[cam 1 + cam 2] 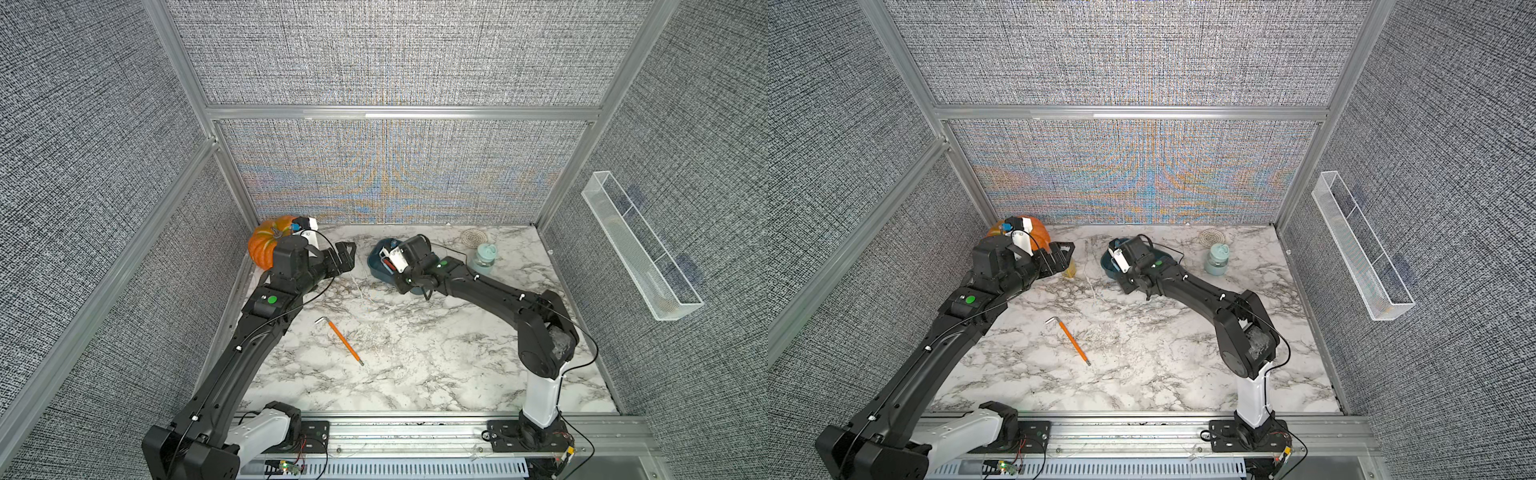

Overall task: Put the hex key on the desktop into the storage box
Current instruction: Place the Allen key in the storage box.

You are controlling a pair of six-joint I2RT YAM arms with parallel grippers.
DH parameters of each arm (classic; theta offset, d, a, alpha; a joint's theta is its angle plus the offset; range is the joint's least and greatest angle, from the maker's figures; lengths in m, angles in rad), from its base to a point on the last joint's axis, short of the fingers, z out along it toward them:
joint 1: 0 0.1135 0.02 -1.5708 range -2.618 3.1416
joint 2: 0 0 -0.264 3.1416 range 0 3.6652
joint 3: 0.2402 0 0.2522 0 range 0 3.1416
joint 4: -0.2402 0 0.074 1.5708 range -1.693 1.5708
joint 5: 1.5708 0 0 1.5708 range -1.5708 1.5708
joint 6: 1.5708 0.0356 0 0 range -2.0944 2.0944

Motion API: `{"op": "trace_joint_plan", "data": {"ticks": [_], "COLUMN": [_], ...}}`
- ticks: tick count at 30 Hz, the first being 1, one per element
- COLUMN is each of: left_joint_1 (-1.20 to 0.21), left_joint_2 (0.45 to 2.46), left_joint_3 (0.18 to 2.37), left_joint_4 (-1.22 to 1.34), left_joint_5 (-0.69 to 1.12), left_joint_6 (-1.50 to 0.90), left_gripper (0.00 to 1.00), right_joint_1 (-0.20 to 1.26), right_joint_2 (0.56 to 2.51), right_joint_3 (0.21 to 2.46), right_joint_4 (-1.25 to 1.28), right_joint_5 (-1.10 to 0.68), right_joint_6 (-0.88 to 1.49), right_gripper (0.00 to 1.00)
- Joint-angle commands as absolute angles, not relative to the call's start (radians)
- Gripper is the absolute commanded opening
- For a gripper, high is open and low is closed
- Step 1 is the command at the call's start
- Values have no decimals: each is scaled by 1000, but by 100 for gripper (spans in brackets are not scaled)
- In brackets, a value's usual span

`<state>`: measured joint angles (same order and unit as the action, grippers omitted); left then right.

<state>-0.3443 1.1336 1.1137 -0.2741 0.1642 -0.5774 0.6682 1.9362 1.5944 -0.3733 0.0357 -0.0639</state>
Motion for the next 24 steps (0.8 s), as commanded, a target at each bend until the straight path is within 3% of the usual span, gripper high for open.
{"op": "trace_joint_plan", "data": {"ticks": [1, 13, 24], "left_joint_1": [-345, -355, -357], "left_joint_2": [1166, 1293, 1313], "left_joint_3": [1108, 1112, 1126], "left_joint_4": [-224, -168, -166], "left_joint_5": [244, 320, 324], "left_joint_6": [-603, -630, -624], "left_gripper": [100, 100, 100], "right_joint_1": [627, 544, 540], "right_joint_2": [1989, 2300, 2396], "right_joint_3": [1678, 1987, 1993], "right_joint_4": [-431, -499, -503], "right_joint_5": [40, 18, -6], "right_joint_6": [-146, -219, -210], "right_gripper": [0, 0, 0]}}
